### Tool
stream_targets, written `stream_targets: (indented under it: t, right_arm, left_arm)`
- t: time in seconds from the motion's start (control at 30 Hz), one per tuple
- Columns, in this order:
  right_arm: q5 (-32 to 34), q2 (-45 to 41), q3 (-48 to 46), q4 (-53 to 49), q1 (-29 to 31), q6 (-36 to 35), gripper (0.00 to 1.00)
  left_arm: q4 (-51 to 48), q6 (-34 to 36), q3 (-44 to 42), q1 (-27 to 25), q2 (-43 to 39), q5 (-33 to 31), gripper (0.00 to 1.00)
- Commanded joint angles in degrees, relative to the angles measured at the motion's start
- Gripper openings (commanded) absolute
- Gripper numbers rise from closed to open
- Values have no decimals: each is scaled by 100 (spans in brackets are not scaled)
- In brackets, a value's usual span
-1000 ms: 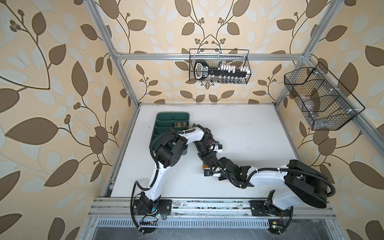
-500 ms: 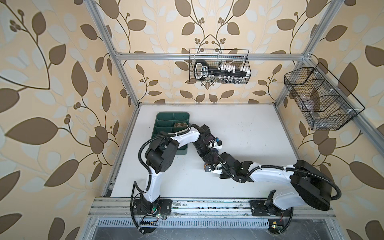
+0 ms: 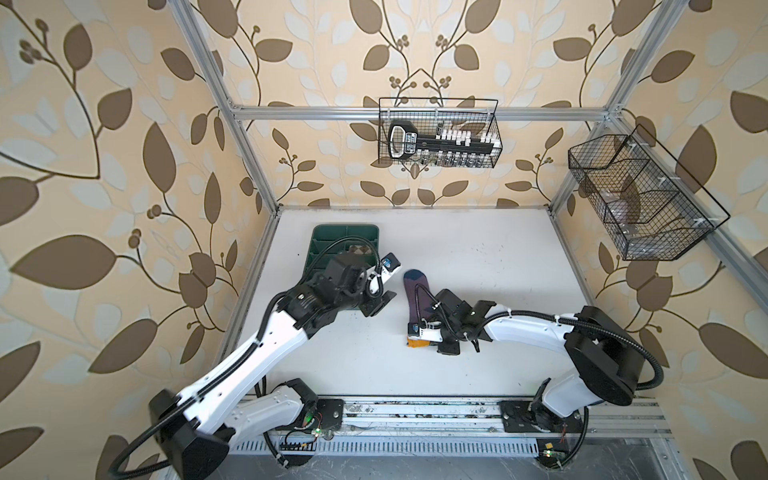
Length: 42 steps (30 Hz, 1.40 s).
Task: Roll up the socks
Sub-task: 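Hold the roll with the right gripper while the left releases and withdraws, then reach the left gripper back to pinch the roll beside the right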
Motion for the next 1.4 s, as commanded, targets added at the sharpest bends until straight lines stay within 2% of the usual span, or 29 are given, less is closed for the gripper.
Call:
stream_targets:
  t: [0.0,0.1,0.17,0.2,0.33,0.6,0.73,0.87,0.93,1.07,1.17,1.27,1.37]
  right_arm:
    - [-893,318,179,-929,-177,-20,0]
    - [-1229,482,320,-1030,-403,-9,0]
    - [-1270,601,407,-1084,-482,-14,0]
    - [-1285,658,440,-1115,-518,-25,0]
    - [-1349,818,505,-1175,-624,-35,0]
    - [-1461,838,540,-1207,-683,-65,0]
    - [-1481,838,540,-1218,-688,-71,0]
    - [-1497,858,527,-1242,-689,-70,0]
    - [-1507,839,521,-1229,-687,-58,0]
    - [-1439,713,466,-1109,-699,19,0]
    - [-1238,378,315,-811,-702,136,2]
    - [-1012,-159,100,-426,-724,316,13]
    - [-568,-810,-169,-45,-796,659,36]
  left_arm:
    - [-553,983,-132,-617,-208,-220,65]
    - [-1099,1356,-113,-2028,107,-1685,66]
    - [-1096,1368,-243,-2817,523,-2499,66]
    - [-976,1296,-333,-3075,763,-2681,66]
    - [-54,1108,-813,-3438,1589,-2872,67]
    - [1663,995,-1326,-3459,2939,-3159,67]
    - [2259,897,-1429,-3352,3284,-3533,66]
    - [2570,861,-1477,-3180,3577,-3534,62]
    - [2478,793,-1366,-3102,3768,-3472,54]
    - [2179,645,-1143,-2990,4009,-3146,24]
    - [1808,582,-1009,-2896,4047,-2710,11]
    - [1065,559,-683,-2641,4065,-1905,6]
    - [310,588,-293,-2250,4151,-1051,4]
